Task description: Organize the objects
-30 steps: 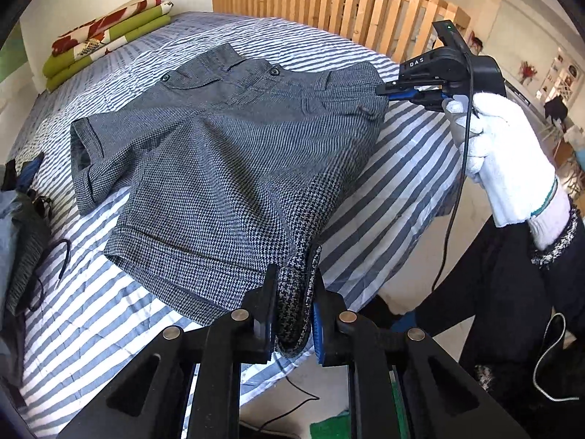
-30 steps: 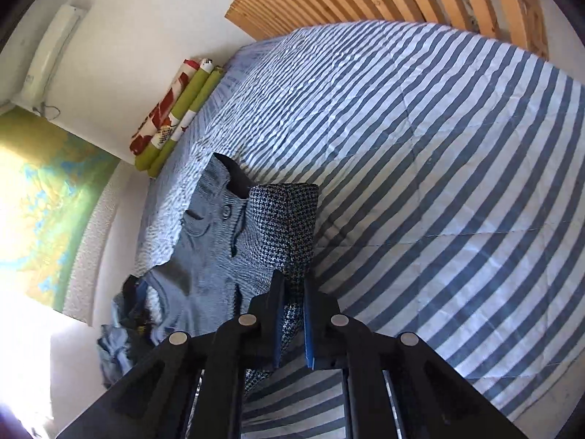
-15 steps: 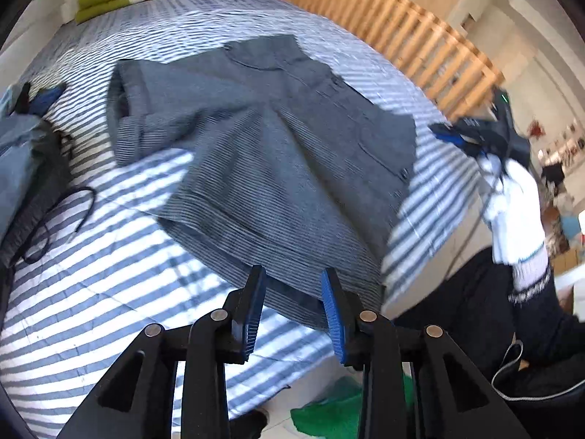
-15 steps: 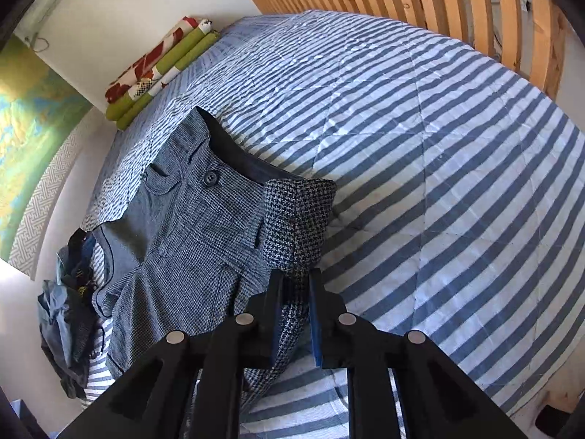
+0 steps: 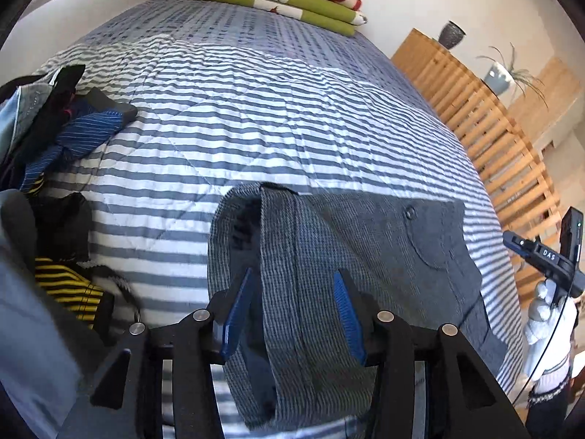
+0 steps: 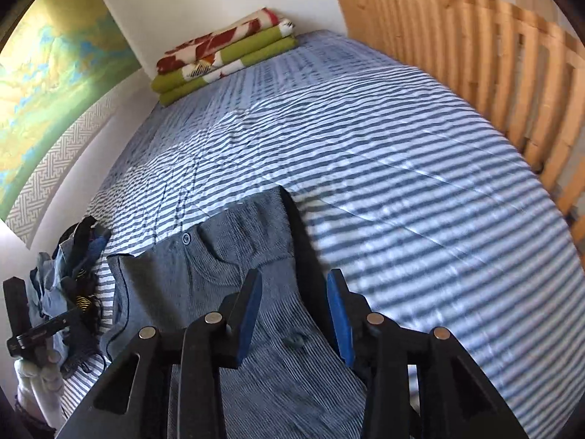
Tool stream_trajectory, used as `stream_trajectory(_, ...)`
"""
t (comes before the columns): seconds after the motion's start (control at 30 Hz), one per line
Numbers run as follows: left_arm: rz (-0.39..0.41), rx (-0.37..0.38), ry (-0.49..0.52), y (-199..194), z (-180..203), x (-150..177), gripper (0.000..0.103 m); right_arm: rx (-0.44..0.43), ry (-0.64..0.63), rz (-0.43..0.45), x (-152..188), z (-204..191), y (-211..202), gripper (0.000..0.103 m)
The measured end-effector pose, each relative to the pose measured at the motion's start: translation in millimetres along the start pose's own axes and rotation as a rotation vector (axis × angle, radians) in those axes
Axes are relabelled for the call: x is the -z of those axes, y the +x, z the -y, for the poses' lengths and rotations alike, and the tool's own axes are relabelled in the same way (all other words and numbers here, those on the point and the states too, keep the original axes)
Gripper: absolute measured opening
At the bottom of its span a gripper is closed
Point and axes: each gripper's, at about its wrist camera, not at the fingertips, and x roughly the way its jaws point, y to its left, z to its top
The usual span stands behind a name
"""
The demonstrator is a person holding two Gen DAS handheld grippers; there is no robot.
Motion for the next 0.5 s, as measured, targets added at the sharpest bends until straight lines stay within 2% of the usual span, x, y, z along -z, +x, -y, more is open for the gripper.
stream_trajectory(0.1,-0.047,0.031,-0.062,34,-16,-19,0.064,-0.004,0.020,-0.065,-29,-10,58,0.036)
stream_trajectory(0.2,-0.045,0.046,-0.099,57,-24,-24,0.063,-0.037,0.084,-0.123,-43,-10,107,0.036)
stream_trajectory(0.23,-0.039,0.056,-0.100,63,-25,-27,0.060,-0.052,0.106,-0.130,-46,-10,119,0.036)
stream_trajectory(0.27,-0.031,0.064,-0.092,68,-24,-29,0.052,-0.061,0.121,-0.139,-48,-10,130,0.036)
stream_trajectory(0.3,-0.028,0.056,-0.083,71,-23,-31,0.027,-0.064,0.128,-0.145,-49,-10,137,0.036)
stream_trajectory(0.33,-0.027,0.058,-0.073,75,-22,-33,0.013,-0.067,0.131,-0.150,-50,-11,144,0.036)
stream_trajectory(0.43,-0.003,0.048,-0.036,74,-18,-34,0.008,-0.087,0.133,-0.155,-54,-14,156,0.037)
stream_trajectory(0.47,0.011,0.043,-0.024,69,-18,-34,0.008,-0.092,0.130,-0.149,-55,-17,156,0.034)
stream_trajectory(0.5,0.025,0.039,-0.017,63,-18,-35,0.007,-0.091,0.118,-0.134,-57,-20,154,0.023)
